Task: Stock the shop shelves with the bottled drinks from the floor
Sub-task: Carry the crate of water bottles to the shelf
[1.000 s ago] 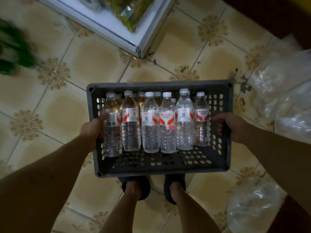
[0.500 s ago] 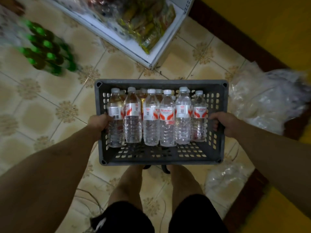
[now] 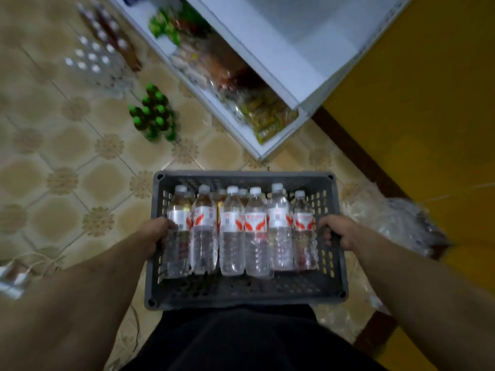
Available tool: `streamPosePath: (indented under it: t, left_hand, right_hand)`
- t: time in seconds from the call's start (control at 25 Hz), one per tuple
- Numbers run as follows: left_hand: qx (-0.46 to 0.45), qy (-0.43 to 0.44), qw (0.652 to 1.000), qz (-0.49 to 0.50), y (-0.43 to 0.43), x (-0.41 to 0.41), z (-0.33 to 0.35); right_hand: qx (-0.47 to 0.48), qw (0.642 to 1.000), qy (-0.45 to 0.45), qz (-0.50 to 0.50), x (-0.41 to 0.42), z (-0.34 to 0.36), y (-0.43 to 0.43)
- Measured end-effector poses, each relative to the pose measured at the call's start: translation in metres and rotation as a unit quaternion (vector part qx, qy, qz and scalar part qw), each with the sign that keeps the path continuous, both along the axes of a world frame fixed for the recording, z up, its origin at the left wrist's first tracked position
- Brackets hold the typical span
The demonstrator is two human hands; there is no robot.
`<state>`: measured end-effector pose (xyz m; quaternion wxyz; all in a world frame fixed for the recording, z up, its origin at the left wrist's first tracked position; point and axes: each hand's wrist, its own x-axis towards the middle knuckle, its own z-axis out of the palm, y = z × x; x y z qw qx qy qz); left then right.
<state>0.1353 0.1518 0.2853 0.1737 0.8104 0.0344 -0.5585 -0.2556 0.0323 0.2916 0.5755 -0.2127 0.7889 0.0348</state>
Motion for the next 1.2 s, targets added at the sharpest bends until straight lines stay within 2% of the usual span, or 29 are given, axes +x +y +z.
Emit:
streamPosePath:
  t: [0.32,0.68,0.92,1.2]
  left_hand:
    - [-0.07,0.022,0.996,0.06,0.056,0.069,0.021]
    - [-0.117,-0.02,0.983,0.139,0.079,0.15,0.033]
    - [-0.151,-0.046,0.96,0.23,0.072,0.24,0.036]
    - [-0.126,-0.077,0.923,0.356,0.058,0.382,0.029]
  right_hand:
    - [-0.049,0.996,-0.004,0.07,0.082,0.042,0.013]
    - [-0.101,0.977,-0.013,0.185,0.201,0.063,-0.035]
    - [-0.131,0.956,-0.064,0.254,0.332,0.067,-0.089]
    - [-0.091,0.923,-0.134,0.35,0.558,0.061,-0.166]
